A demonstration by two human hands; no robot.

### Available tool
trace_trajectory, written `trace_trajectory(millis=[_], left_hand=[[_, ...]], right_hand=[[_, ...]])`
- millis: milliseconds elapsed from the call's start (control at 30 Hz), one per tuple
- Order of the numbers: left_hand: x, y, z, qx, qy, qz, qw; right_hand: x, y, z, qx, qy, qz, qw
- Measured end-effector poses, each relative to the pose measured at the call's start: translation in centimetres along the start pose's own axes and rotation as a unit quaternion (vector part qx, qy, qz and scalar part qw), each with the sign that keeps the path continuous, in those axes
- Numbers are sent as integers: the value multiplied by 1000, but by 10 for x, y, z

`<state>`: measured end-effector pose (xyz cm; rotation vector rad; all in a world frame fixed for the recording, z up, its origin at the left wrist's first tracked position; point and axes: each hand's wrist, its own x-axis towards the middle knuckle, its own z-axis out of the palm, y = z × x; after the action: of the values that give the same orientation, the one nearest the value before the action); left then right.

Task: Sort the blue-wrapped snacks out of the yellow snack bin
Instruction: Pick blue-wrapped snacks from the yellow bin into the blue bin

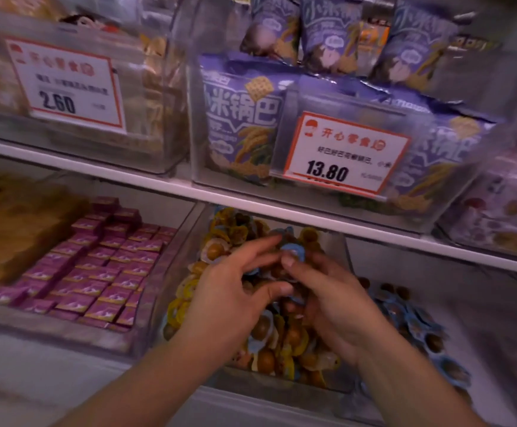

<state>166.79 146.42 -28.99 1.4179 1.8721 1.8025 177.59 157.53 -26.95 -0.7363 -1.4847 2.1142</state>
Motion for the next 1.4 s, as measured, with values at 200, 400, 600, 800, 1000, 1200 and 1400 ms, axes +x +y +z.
trace_trajectory(millis=[200,400,600,800,1000,1200,1400], left_hand=[[0,-6,0,119,-54,80,988],[-7,-28,-7,346,-198,130,908],[-6,-22,3,331,-179,101,921],[0,-16,2,222,-181,81,955],[0,-22,-15,186,-134,50,972],[1,-21,-24,106,13,-16,994],[4,-25,-24,23,51,-132,990]], right_hand=[[-29,-21,-44,-33,23,-107,993],[-57,-42,-140,-242,76,-58,965],[-72,-25,-211,-450,213,11,868],[-53,-23,-179,-381,280,-154,868],[-24,-17,-93,-457,158,-262,835],[2,-8,-18,-759,6,-245,604],[27,-2,-7,-719,-55,-101,686]])
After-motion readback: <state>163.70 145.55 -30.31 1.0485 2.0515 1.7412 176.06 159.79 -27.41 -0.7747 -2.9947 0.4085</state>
